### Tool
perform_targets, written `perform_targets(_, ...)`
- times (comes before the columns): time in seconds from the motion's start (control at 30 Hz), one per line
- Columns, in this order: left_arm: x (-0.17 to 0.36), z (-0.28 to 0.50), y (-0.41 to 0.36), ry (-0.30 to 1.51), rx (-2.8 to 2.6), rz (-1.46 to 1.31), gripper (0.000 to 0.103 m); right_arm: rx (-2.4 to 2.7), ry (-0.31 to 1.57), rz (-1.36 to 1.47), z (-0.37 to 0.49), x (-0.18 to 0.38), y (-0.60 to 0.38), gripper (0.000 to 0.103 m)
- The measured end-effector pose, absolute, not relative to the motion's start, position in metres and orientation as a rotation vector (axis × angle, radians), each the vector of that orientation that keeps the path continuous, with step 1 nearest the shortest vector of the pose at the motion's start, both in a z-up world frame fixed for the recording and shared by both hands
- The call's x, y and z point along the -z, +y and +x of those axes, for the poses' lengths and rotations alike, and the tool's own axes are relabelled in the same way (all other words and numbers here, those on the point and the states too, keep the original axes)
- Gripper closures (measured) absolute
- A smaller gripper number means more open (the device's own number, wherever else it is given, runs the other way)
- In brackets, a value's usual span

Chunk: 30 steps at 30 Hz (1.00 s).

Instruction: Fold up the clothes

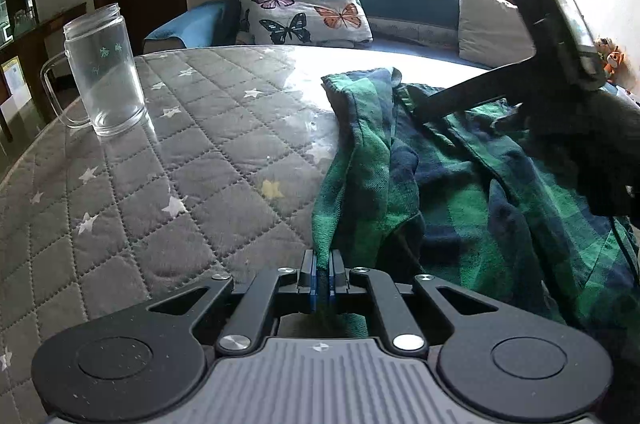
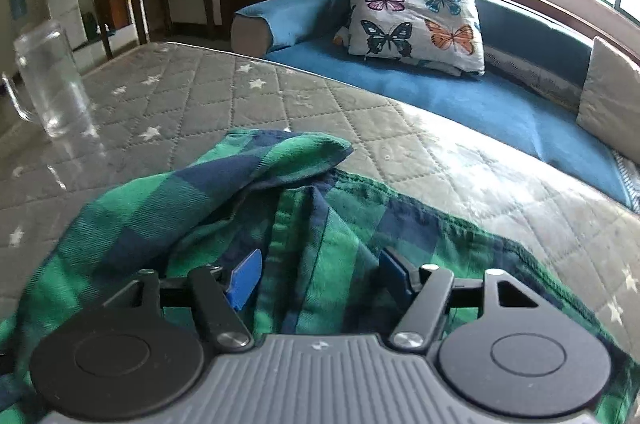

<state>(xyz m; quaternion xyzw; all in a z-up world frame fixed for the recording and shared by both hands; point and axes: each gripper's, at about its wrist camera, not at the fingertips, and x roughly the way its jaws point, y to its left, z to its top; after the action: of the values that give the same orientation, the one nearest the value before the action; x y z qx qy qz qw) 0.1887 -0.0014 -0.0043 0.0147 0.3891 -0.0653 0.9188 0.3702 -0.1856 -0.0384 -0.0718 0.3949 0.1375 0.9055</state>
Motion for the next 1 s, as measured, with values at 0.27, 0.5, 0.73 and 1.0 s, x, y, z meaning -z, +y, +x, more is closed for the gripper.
perform_targets(0.27, 0.007, 0.190, 0.000, 0.801, 0.127, 0.030, 0.096, -0.220, 0.812, -0.097, 0.370, 0.029, -0.204, 0.097)
perform_targets(0.5, 0.007, 0.190, 0.001, 0.800, 0.113, 0.030, 0.096, -0.153, 0.721, -0.101, 0.324, -0.015, -0.245, 0.101)
perform_targets(0.73, 0.003, 0.181, 0.003, 0.778, 0.087, 0.022, 0.097, -0.031, 0.639, -0.116, 0.254, -0.064, -0.308, 0.101)
perform_targets(1.0, -0.008, 0.152, 0.022, 0.753, 0.042, 0.002, 0.098, 0.164, 0.618, -0.111, 0.175, -0.080, -0.390, 0.101)
